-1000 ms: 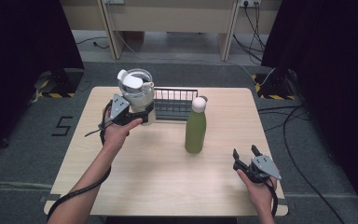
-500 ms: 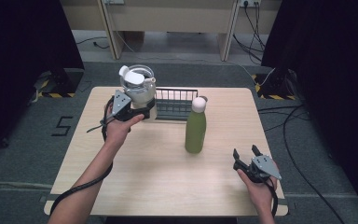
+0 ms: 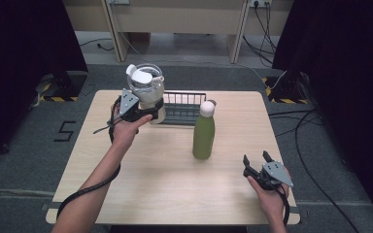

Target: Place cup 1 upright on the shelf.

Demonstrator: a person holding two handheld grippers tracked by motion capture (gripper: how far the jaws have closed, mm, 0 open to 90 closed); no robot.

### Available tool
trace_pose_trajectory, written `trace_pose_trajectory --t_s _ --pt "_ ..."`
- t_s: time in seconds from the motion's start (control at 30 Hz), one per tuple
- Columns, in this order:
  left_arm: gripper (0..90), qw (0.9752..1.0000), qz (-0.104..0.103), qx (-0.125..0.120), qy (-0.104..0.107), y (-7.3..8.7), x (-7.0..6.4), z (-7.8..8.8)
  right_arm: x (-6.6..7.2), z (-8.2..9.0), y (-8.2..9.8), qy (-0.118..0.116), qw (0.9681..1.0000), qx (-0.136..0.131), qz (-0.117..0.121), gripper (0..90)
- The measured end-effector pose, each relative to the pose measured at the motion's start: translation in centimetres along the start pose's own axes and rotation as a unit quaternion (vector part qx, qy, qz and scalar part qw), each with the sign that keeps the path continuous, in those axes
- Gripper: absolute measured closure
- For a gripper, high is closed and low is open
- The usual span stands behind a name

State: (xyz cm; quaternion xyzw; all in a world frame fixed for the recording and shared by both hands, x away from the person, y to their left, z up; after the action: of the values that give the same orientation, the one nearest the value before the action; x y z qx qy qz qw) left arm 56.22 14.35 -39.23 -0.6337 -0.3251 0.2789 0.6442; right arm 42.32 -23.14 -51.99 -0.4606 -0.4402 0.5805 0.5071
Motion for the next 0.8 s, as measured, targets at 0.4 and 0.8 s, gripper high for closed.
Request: trace_pose_trajectory --t_s 0.4,0.8 --pt "10.0 0.9998 0.016 0.001 0.01 -0.1 -0.1 -1.0 -0.3 0.0 0.0 0.003 1.0 0.0 -0.001 26.6" --pt "10.0 0.9999 0.012 0.001 -0.005 -0.2 0.5 -1.9 -0.3 0.0 0.1 0.004 1.0 0.001 -0.003 26.6"
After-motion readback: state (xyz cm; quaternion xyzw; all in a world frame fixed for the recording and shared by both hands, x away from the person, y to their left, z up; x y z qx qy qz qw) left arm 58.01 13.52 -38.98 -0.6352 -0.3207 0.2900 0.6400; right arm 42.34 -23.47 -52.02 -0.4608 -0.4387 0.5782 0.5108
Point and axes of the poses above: each handheld gripper's, and its own axes: z roughly backward along the jaws, y roughly out of its underside, x roughly to its left, the point moved 8 cm from there along -z, roughly forward along the jaws, and after that the axes turned 8 degrees about y, right-handed, at the moved point
